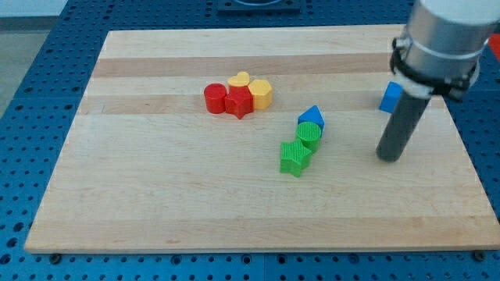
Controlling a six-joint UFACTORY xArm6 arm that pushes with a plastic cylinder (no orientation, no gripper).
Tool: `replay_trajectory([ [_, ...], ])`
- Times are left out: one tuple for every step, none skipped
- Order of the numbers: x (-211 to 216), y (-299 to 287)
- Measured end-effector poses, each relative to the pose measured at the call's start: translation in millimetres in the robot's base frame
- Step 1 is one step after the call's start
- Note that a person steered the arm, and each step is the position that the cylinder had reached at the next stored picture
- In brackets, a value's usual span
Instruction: Push the green blocks towards the blue cube
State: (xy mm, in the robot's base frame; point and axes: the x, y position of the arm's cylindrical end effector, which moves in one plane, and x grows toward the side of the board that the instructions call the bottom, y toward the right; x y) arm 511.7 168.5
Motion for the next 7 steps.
replay_trajectory([
  [33.5,-47.7],
  [49.4,-105.2],
  [49.6,-151.6],
  [37.1,-182.3],
  [13.0,-181.8],
  [0.8,-159.4],
  [0.2,-130.3],
])
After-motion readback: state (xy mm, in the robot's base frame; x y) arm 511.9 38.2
